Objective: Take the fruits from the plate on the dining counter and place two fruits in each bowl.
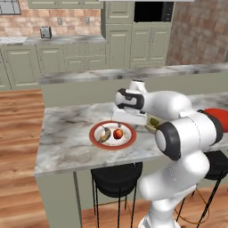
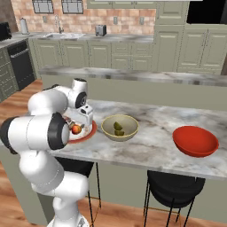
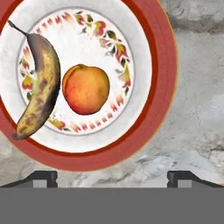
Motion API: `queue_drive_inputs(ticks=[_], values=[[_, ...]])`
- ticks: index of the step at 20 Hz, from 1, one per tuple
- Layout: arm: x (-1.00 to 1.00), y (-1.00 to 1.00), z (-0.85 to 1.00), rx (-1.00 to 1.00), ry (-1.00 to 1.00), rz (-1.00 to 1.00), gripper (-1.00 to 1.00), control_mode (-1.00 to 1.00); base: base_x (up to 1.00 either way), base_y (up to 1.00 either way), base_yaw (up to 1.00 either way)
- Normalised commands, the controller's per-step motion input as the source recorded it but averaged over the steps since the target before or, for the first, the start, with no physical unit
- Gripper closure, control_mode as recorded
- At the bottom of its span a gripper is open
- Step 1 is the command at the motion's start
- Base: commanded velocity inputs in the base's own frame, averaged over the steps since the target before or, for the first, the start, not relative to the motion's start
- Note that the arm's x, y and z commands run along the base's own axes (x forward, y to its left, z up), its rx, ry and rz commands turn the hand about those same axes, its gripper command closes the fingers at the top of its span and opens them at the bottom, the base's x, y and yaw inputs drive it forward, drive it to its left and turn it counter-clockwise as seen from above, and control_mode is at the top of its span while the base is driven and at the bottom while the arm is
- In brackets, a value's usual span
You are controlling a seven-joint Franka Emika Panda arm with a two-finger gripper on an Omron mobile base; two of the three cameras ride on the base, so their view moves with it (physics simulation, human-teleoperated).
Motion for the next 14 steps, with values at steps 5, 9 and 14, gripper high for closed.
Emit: queue_drive_inputs(ticks=[5, 9, 14], values=[[0.14, 0.21, -0.37, -0.04, -0.01, -0.02, -1.0, -1.0, 0.0, 0.0, 0.0], [0.15, 0.01, -0.33, 0.0, 0.0, -0.07, -1.0, -1.0, 0.0, 0.0, 0.0], [0.27, 0.01, -0.23, 0.0, -0.01, -0.11, -1.0, -1.0, 0.0, 0.0, 0.0]])
